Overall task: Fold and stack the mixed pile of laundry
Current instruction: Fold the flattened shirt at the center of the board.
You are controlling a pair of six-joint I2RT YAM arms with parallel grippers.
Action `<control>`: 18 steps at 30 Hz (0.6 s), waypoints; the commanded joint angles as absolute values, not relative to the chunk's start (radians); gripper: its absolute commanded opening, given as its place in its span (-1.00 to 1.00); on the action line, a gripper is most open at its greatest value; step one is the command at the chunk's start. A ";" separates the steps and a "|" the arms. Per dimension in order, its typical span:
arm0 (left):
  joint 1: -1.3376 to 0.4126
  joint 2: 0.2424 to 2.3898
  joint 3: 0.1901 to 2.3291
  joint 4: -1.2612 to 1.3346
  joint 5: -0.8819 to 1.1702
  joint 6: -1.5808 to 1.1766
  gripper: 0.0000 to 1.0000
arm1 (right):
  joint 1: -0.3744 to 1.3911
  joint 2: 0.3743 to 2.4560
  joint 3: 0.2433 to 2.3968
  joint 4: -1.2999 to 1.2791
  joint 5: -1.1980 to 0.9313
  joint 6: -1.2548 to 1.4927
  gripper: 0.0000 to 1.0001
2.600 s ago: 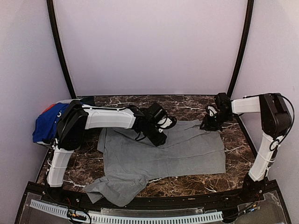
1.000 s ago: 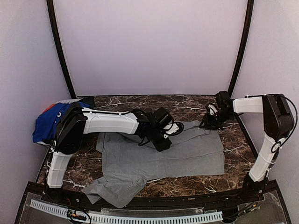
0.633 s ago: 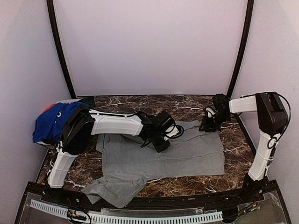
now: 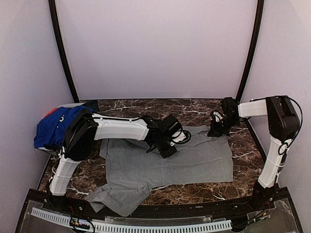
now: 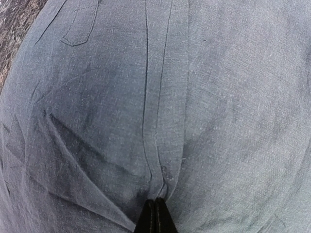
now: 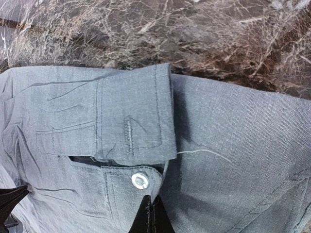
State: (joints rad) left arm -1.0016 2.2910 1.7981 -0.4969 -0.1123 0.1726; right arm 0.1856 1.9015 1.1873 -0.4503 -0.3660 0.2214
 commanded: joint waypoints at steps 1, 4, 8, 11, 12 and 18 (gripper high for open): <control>-1.003 2.190 1.770 -0.531 -0.096 0.162 -1.00 | 0.199 1.835 1.175 -0.443 -0.382 0.224 -1.00; -1.004 2.159 1.745 -0.528 -0.102 0.155 -1.00 | 0.202 1.803 1.158 -0.443 -0.383 0.228 -1.00; -1.006 2.127 1.699 -0.523 -0.102 0.144 -1.00 | 0.206 1.767 1.132 -0.437 -0.398 0.233 -1.00; -1.012 2.112 1.665 -0.523 -0.100 0.139 -1.00 | 0.213 1.752 1.121 -0.439 -0.400 0.234 -1.00; -1.014 2.107 1.653 -0.524 -0.101 0.137 -1.00 | 0.213 1.748 1.118 -0.442 -0.399 0.235 -1.00; -1.020 2.103 1.616 -0.533 -0.080 0.131 -1.00 | 0.218 1.726 1.070 -0.431 -0.395 0.247 -1.00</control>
State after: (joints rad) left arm -1.0111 2.1555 1.6497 -0.4965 -0.1043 0.1448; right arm 0.2111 1.7668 1.1038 -0.4496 -0.3912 0.2314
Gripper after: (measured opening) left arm 0.007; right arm 0.002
